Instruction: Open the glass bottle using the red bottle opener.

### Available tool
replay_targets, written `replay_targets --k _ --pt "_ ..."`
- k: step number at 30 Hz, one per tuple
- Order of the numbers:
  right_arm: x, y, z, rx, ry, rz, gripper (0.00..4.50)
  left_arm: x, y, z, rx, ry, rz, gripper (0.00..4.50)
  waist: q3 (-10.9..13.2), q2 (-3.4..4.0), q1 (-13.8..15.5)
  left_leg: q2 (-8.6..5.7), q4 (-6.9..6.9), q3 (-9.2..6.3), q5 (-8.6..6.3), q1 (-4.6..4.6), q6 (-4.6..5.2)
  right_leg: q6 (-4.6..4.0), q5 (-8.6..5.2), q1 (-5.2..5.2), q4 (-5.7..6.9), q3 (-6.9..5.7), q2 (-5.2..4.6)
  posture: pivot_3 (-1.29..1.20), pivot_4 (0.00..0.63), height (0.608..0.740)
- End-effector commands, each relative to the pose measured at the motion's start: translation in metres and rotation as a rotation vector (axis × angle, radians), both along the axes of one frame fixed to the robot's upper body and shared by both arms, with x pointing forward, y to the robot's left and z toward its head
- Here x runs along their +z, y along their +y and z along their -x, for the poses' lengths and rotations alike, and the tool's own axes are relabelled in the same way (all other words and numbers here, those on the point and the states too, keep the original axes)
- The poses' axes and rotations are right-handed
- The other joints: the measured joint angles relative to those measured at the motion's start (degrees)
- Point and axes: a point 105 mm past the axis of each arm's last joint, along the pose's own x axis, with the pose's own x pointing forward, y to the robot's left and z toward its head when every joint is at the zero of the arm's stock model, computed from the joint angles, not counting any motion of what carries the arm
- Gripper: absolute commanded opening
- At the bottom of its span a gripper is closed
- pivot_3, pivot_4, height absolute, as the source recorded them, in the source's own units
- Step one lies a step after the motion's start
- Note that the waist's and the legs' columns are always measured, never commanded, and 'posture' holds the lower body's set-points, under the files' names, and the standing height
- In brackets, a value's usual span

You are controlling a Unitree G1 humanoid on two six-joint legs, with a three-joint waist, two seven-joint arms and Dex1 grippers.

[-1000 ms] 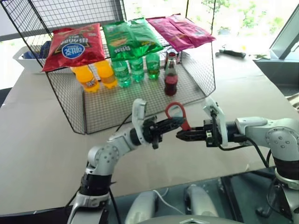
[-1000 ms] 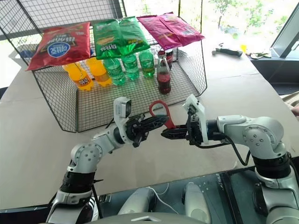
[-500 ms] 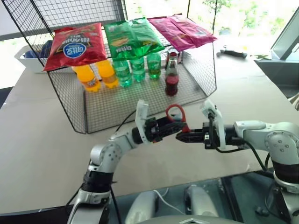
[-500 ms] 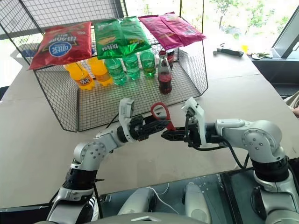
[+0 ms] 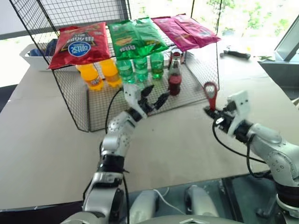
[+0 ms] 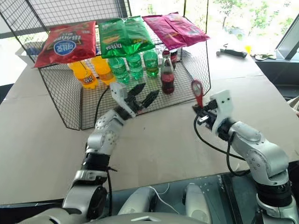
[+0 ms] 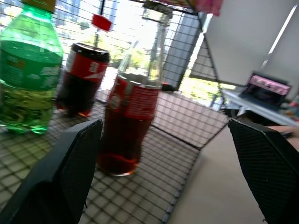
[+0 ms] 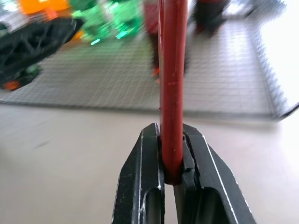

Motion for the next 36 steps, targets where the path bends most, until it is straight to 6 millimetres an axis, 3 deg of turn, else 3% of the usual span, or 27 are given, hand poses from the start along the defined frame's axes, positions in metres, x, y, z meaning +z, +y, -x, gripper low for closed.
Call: replay_targets --k 1,8,13,21,34,36 --pt "0.019 0.012 0.003 -0.020 -0.163 0.015 0.00 0.011 -0.015 -0.012 0.048 -0.116 -0.075 4.45 0.00 0.00 -0.08 0.00 -0.02 -0.02 0.00 -0.01 0.00 0.00 0.00 -0.01 -0.02 0.00 0.00 0.00 0.150 0.740" --pt "0.016 0.024 0.005 -0.027 -0.208 0.010 0.00 0.012 -0.037 -0.036 0.097 -0.123 -0.092 4.45 0.00 0.00 -0.17 -0.02 0.02 -0.05 0.00 -0.42 0.00 0.00 0.00 -0.44 0.00 -0.02 0.00 0.00 0.150 0.740" --pt "0.016 0.013 0.004 -0.073 -0.219 0.013 0.00 0.017 -0.043 -0.052 0.194 -0.105 -0.109 4.45 0.00 -0.01 -0.16 -0.10 0.15 -0.08 0.01 -0.70 0.01 0.01 0.01 -0.65 0.13 -0.05 -0.04 0.00 0.150 0.740" --pt "0.018 0.007 0.007 -0.104 -0.222 -0.002 0.00 0.028 -0.068 -0.062 0.176 -0.052 -0.159 4.45 0.00 -0.01 -0.29 -0.11 0.15 0.00 0.01 -0.73 0.01 0.01 0.01 -0.71 0.19 -0.06 -0.02 0.00 0.150 0.740" --pt "0.016 0.007 0.008 -0.125 -0.224 -0.005 0.00 0.051 -0.073 -0.073 0.224 -0.025 -0.195 4.45 0.00 -0.01 -0.43 -0.12 0.16 0.05 0.01 -0.72 0.01 0.01 0.01 -0.71 0.24 -0.05 -0.01 0.00 0.150 0.740" --pt "0.016 0.006 0.008 -0.129 -0.227 -0.006 0.00 0.050 -0.073 -0.074 0.228 -0.017 -0.203 3.63 0.00 -0.02 -0.45 -0.12 0.17 0.09 0.01 -0.72 0.01 0.01 0.01 -0.71 0.25 -0.05 -0.02 0.00 0.150 0.740"
